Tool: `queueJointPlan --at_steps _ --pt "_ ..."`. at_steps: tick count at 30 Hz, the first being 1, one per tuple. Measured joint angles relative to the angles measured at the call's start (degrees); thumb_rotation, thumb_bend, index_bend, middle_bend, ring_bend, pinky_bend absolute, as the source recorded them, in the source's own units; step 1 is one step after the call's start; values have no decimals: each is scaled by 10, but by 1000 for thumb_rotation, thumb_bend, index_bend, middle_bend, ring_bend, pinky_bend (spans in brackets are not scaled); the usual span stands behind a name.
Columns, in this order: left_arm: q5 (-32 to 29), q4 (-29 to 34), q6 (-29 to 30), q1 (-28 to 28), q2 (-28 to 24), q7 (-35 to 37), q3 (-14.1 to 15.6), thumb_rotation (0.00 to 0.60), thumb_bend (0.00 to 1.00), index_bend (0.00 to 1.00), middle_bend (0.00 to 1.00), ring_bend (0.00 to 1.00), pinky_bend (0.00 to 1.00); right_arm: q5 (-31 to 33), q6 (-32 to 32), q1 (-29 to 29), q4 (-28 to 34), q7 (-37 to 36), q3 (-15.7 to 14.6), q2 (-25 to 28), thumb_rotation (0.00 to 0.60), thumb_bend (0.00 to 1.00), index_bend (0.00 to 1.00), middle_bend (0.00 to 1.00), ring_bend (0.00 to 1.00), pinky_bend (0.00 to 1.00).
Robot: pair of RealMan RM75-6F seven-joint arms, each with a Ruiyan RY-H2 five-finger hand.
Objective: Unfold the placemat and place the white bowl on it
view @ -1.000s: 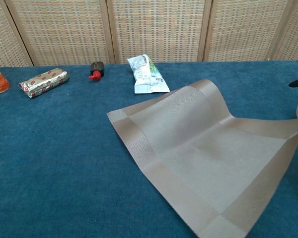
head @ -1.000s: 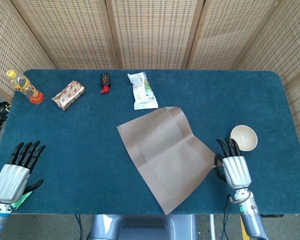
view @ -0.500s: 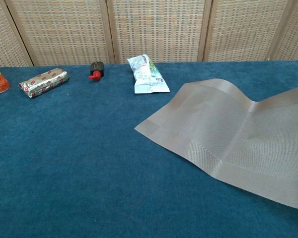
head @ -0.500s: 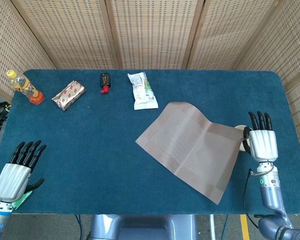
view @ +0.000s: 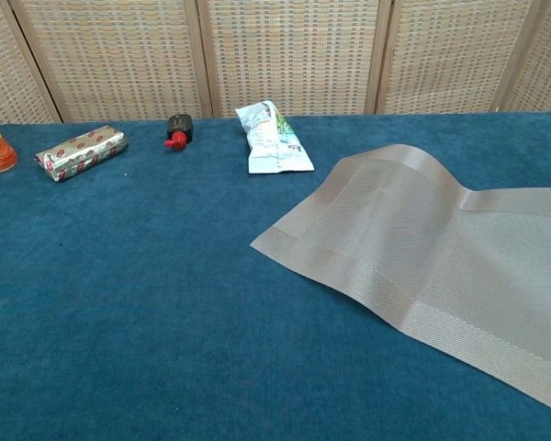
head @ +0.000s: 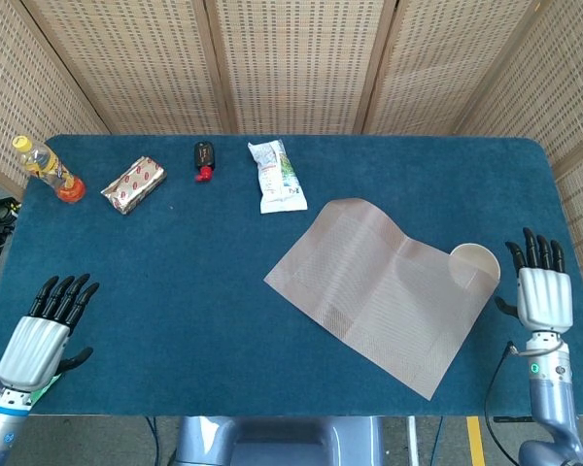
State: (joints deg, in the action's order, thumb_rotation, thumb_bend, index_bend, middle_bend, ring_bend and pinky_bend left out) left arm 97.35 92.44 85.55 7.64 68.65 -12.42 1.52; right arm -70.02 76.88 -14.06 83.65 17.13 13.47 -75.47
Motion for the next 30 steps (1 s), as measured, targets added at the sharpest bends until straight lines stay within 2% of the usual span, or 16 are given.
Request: queueJointPlan --at_steps 7,13,20,30 --pt "-31 13 -39 28 5 -17 -25 600 35 0 0 0 0 -68 73 51 41 -68 -40 22 600 248 182 0 0 0" --pt "-64 39 -100 82 14 -77 -67 600 35 0 0 0 0 -114 118 77 46 -117 -58 41 600 247 182 0 0 0" --pt "-131 57 -192 173 66 -176 -120 600 5 0 0 0 0 -114 120 86 49 -159 -55 61 600 247 182 0 0 0" --pt "-216 22 -265 267 163 -277 -157 600 0 0 0 0 0 -112 111 87 51 -184 -51 70 600 247 182 0 0 0"
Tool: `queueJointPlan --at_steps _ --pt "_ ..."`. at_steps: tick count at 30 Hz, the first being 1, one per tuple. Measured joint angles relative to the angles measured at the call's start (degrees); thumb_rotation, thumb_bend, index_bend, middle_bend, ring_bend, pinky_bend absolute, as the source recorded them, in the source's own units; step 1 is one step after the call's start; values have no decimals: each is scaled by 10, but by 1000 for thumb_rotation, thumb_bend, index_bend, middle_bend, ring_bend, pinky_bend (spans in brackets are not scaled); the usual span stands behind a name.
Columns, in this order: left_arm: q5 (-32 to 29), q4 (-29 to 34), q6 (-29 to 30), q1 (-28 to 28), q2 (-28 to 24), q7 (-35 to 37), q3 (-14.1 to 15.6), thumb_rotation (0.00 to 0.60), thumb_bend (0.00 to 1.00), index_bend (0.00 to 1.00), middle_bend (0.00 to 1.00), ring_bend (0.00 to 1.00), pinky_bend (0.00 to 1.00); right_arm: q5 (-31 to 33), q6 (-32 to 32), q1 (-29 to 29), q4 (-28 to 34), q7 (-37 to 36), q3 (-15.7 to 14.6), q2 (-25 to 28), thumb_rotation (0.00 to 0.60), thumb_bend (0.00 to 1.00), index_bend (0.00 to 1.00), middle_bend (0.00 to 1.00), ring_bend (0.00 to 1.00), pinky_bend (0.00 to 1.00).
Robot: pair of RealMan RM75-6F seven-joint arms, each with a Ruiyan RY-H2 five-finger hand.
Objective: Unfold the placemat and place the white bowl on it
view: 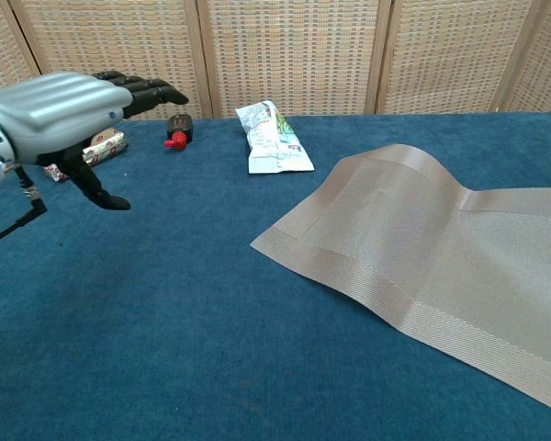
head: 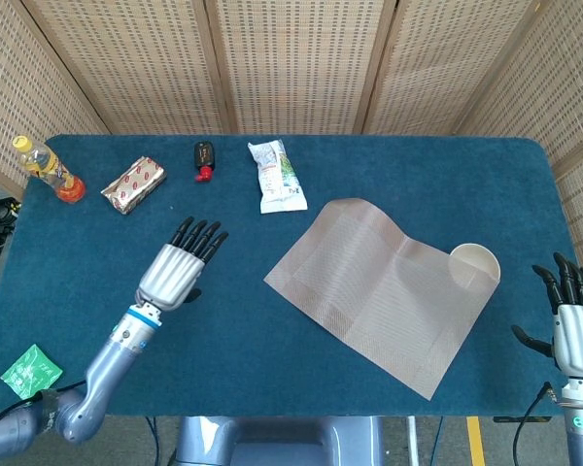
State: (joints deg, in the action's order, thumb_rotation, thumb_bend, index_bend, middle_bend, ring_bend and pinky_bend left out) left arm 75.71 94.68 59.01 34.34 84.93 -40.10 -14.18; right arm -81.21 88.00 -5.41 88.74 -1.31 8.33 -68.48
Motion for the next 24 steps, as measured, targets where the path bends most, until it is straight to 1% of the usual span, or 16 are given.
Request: queueJointPlan --at_steps 4,7,14,24 --pt "-17 -26 -14 26 31 -26 -5 600 0 0 0 0 0 3 -6 0 -2 -8 1 2 600 248 182 0 0 0" --pt "-35 -58 -25 48 62 -43 -9 600 0 0 0 0 0 8 -11 -1 -4 -16 3 4 600 247 182 0 0 0" --pt "-83 -151 -59 106 133 -77 -19 600 0 0 0 0 0 16 -16 -1 -9 -30 8 7 600 247 182 0 0 0" --pt "-135 -271 -100 180 225 -96 -27 600 0 0 0 0 0 35 -28 -2 -21 -46 18 10 600 247 182 0 0 0"
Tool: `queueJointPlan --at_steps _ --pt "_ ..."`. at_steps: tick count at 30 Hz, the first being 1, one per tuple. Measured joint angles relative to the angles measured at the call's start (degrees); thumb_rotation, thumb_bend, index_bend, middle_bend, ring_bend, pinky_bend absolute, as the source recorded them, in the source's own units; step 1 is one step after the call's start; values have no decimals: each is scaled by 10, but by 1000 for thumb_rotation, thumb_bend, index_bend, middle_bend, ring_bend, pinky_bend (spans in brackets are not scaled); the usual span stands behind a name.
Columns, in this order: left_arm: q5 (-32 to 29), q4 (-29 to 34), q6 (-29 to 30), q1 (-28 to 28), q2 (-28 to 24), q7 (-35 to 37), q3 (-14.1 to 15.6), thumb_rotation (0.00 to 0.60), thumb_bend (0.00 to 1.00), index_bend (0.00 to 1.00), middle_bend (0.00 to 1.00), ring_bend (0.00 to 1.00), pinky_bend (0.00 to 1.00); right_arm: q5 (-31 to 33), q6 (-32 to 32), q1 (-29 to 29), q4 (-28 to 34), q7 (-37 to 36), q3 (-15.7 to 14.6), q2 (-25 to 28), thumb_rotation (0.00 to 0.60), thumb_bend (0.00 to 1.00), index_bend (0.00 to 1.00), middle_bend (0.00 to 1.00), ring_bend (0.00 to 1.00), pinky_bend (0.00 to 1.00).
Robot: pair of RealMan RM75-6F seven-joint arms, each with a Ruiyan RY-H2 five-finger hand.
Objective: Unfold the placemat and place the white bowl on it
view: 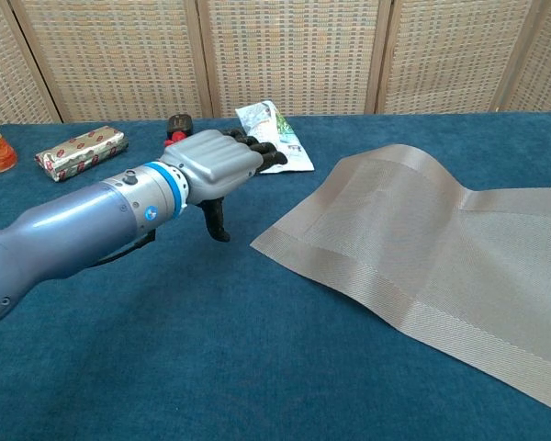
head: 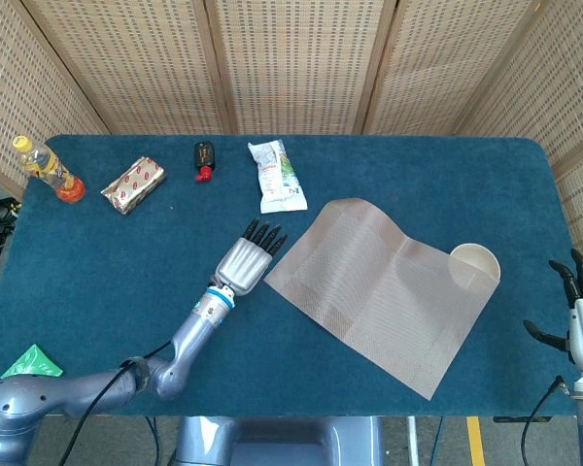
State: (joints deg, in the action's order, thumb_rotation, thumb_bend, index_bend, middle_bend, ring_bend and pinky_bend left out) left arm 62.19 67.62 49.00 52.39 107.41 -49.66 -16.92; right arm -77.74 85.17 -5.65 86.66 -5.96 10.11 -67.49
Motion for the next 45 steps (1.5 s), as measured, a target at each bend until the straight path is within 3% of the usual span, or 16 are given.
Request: queueJointPlan --at_steps 9,26,34,45 --pt "-24 -87 -27 52 58 5 1 600 0 0 0 0 0 16 -19 -3 -12 -15 6 -2 600 247 182 0 0 0" --pt "-39 -157 -43 89 96 23 15 600 11 0 0 0 0 18 -11 -1 -17 -27 13 -4 600 247 182 0 0 0" --pt "-31 -189 -44 103 118 37 19 600 269 11 0 0 0 18 -11 0 -19 -32 15 -5 600 247 183 0 0 0" --pt "51 -196 -7 102 124 140 39 600 455 113 0 0 0 15 -11 0 -17 -33 14 -6 600 247 183 0 0 0"
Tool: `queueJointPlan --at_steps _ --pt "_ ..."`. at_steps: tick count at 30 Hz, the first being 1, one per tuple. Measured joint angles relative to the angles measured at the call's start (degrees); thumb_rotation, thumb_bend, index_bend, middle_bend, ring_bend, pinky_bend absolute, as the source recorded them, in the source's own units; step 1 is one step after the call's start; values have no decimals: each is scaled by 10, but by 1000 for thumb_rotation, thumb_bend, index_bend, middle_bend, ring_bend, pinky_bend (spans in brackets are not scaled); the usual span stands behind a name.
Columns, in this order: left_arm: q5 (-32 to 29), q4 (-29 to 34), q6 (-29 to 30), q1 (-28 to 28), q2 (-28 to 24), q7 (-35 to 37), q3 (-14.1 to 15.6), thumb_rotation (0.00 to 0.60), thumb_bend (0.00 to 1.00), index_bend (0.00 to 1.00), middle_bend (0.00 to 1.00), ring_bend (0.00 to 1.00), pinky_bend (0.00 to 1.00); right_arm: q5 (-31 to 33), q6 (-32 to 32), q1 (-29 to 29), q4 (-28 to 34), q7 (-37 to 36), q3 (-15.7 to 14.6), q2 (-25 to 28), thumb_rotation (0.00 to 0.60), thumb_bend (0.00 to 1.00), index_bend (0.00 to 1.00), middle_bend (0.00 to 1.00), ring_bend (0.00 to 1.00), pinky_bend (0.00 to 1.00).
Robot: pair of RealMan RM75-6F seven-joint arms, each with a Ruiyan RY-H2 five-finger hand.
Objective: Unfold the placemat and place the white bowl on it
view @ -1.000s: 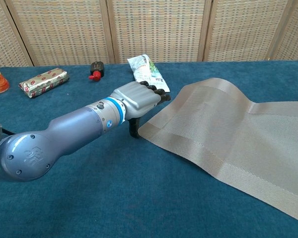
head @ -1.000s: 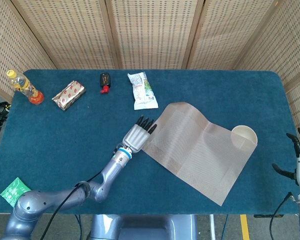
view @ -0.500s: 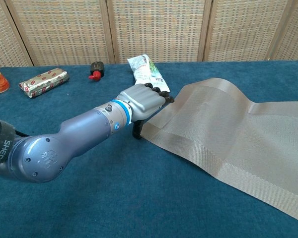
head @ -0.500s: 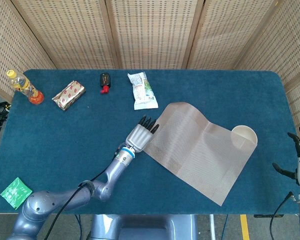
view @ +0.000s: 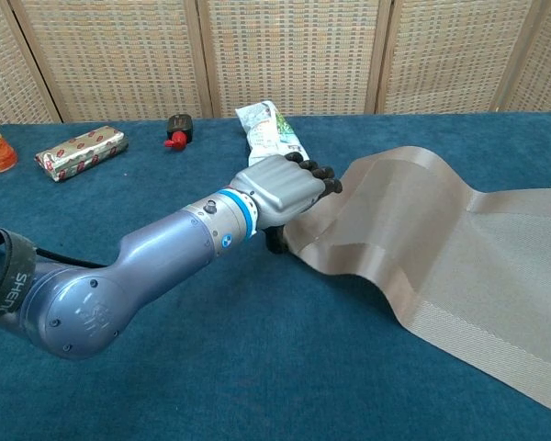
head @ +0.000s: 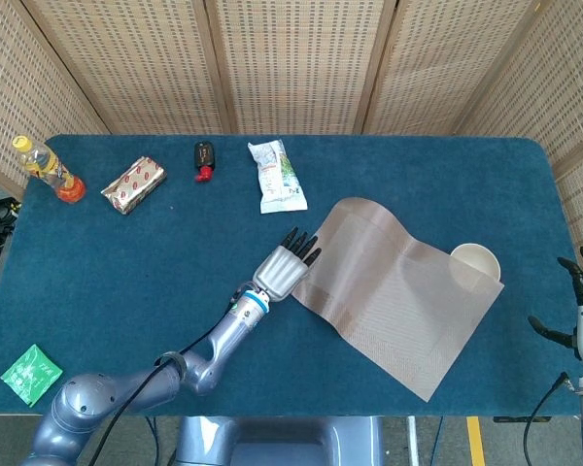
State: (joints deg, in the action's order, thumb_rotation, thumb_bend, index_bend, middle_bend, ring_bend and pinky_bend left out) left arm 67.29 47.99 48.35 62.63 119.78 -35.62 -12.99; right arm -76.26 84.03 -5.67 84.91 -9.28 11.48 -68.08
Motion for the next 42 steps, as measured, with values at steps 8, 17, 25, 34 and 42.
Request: queueJointPlan --at_steps 8,17,25,34,42 --pt "57 -30 22 -4 10 74 20 600 481 182 0 0 0 -1 -1 0 2 -1 0 0 600 247 183 0 0 0" --pt "80 -52 40 -9 23 106 22 600 476 473 0 0 0 1 -5 0 2 -3 0 1 600 247 196 0 0 0" --pt "99 -71 57 -12 32 135 22 600 476 644 0 0 0 1 -7 0 5 -3 -1 3 600 246 204 0 0 0" --pt "114 -61 78 -29 17 144 28 600 474 663 0 0 0 1 -9 1 10 1 -3 5 600 245 204 0 0 0" --pt "118 8 100 -73 -43 133 44 600 473 672 0 0 0 -3 -8 1 17 5 -6 7 600 246 205 0 0 0"
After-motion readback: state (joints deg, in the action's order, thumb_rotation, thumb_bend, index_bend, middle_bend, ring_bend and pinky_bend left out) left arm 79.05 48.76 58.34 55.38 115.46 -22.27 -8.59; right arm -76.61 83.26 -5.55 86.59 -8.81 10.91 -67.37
